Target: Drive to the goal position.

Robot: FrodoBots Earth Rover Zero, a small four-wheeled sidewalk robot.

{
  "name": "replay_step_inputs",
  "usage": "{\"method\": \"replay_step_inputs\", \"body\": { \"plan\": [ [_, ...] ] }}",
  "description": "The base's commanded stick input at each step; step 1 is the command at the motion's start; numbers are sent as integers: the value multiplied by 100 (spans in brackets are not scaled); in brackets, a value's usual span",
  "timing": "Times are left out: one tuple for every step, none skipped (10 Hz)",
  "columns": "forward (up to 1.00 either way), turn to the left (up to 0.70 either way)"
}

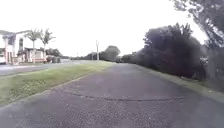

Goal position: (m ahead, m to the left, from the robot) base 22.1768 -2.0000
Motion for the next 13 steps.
{"method": "replay_step_inputs", "body": {
  "plan": [
    [6, 0],
    [6, 0],
    [5, 0],
    [5, 0],
    [6, 0],
    [6, 0],
    [6, 0],
    [6, 0],
    [6, 0],
    [6, 0],
    [6, 0],
    [6, 0],
    [6, 0]
  ]
}}
